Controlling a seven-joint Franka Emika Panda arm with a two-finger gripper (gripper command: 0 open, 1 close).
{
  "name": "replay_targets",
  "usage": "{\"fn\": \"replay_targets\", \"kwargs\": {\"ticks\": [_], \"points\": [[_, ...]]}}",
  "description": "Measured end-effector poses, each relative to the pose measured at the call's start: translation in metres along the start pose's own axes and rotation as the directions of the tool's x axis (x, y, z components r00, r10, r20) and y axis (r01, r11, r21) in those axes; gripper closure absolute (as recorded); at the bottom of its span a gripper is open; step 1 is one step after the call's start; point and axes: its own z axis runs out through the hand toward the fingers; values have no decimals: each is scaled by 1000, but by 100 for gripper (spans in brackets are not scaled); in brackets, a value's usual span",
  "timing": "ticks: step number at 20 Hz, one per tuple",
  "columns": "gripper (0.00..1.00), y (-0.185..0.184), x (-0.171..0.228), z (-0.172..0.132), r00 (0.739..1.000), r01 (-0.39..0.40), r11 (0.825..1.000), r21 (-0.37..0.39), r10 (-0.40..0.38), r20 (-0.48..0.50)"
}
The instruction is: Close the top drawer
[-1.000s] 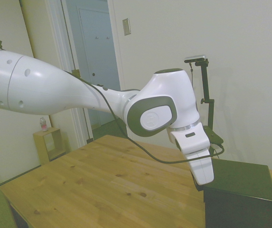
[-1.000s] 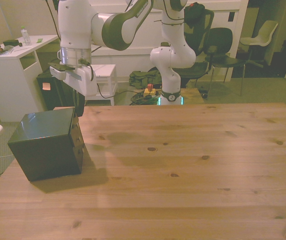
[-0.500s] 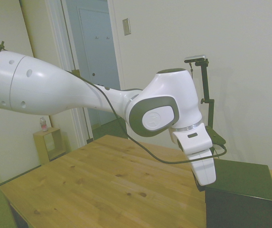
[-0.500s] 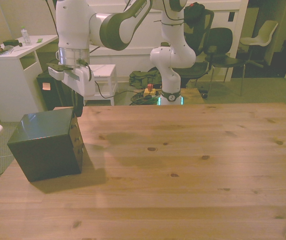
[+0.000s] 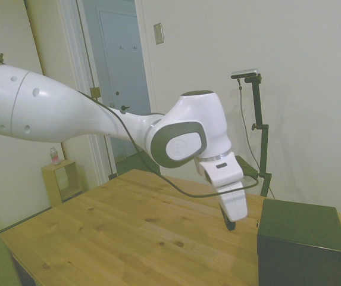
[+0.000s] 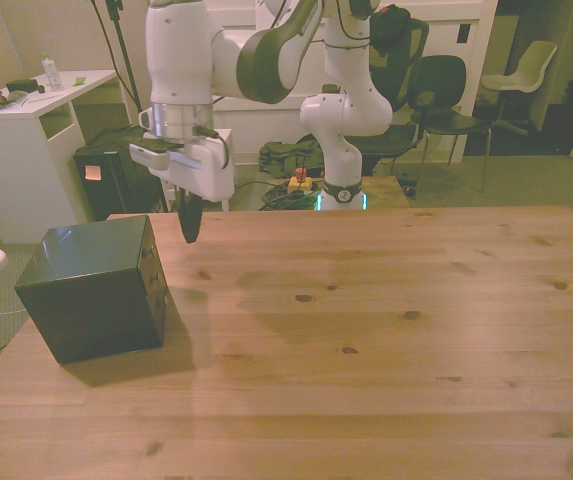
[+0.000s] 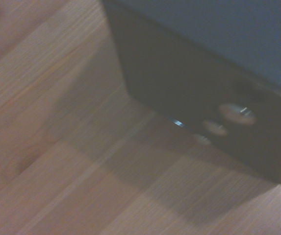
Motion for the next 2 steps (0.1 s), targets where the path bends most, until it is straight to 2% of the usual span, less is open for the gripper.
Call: {"fn": "replay_targets", "kwargs": {"ticks": [2], "points": [[100, 2, -26, -15, 999, 30, 999, 17, -31, 9]]}}
